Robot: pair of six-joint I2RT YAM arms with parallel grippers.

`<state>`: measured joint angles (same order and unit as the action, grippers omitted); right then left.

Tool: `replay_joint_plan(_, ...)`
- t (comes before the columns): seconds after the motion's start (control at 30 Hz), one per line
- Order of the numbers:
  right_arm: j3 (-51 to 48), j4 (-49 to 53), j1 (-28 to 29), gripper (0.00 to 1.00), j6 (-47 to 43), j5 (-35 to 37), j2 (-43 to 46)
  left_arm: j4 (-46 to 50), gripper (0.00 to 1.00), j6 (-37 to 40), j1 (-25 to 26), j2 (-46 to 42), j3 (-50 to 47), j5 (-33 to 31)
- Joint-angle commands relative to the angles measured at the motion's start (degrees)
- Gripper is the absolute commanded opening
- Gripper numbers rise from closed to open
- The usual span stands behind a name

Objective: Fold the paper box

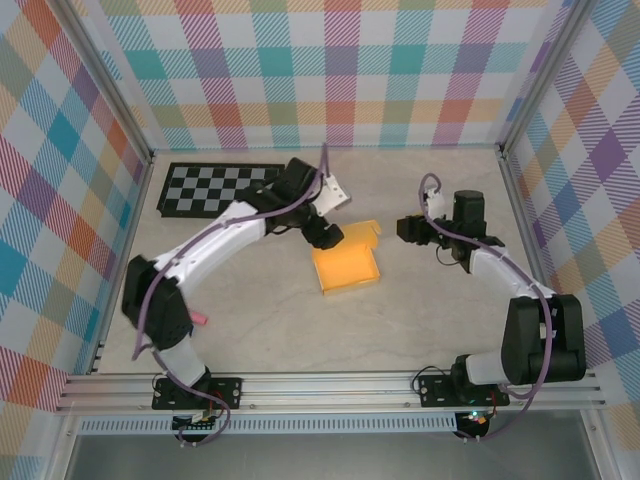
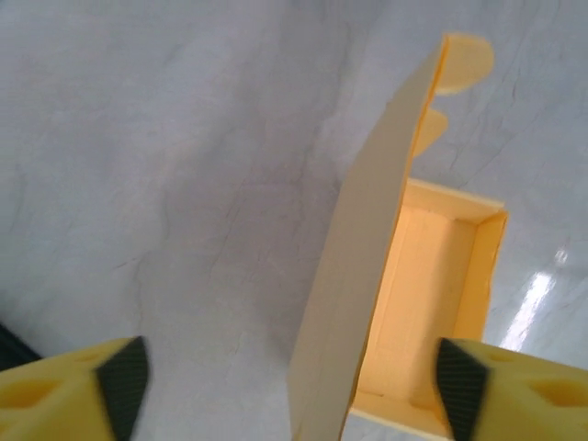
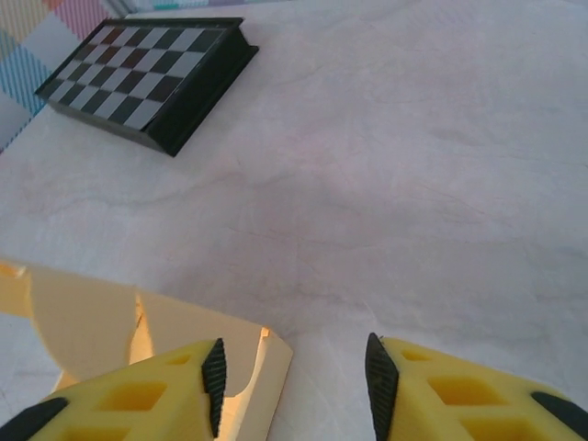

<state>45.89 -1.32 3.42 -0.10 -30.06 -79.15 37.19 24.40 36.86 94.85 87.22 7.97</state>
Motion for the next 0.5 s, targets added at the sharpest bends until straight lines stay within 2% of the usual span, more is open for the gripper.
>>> replay_joint_plan(0.0, 3.28, 7.23, -1.45, 0.43, 4.59, -0.19, -0.79, -4.11, 1.0, -11.65, -3.13, -12.12, -8.48, -0.61)
replay_joint_plan(0.07, 4.17, 12.15, -1.38, 0.43, 7.46, 1.3, -0.63, -7.71, 1.0, -18.51, -4.41, -17.36, -16.7, -0.63)
replay_joint_plan(0.13, 4.5, 15.82, -1.22, 0.42, 10.77, -0.6, -1.35, -12.61, 1.0, -26.15, -4.6, -21.59, -26.05, -2.38)
replay_joint_plan(0.23, 2.23, 13.68, -1.25, 0.42, 16.42, -11.25, -3.12, -26.55, 1.0, -37.02, -4.61, -25.08, -38.46, -2.13)
replay_joint_plan(0.33, 3.36, 14.26, -1.42, 0.38, 20.95, -15.64, -7.27, -38.69, 1.0, -45.1, -4.61, -25.72, -47.11, -4.5)
replay_joint_plan(0.37, 4.56, 15.52, -1.49, 0.36, 20.61, -15.65, -8.75, -38.47, 1.0, -46.44, -4.67, -24.72, -47.42, -5.8)
replay_joint_plan(0.43, 8.13, 19.46, -2.05, 0.27, 19.41, -16.46, -12.86, -34.69, 0.9, -47.11, -5.19, -21.01, -45.59, -6.86)
replay_joint_plan(0.47, 9.97, 21.09, -2.35, 0.26, 19.27, -17.59, -14.79, -32.16, 0.85, -47.41, -5.43, -19.36, -44.23, -7.59)
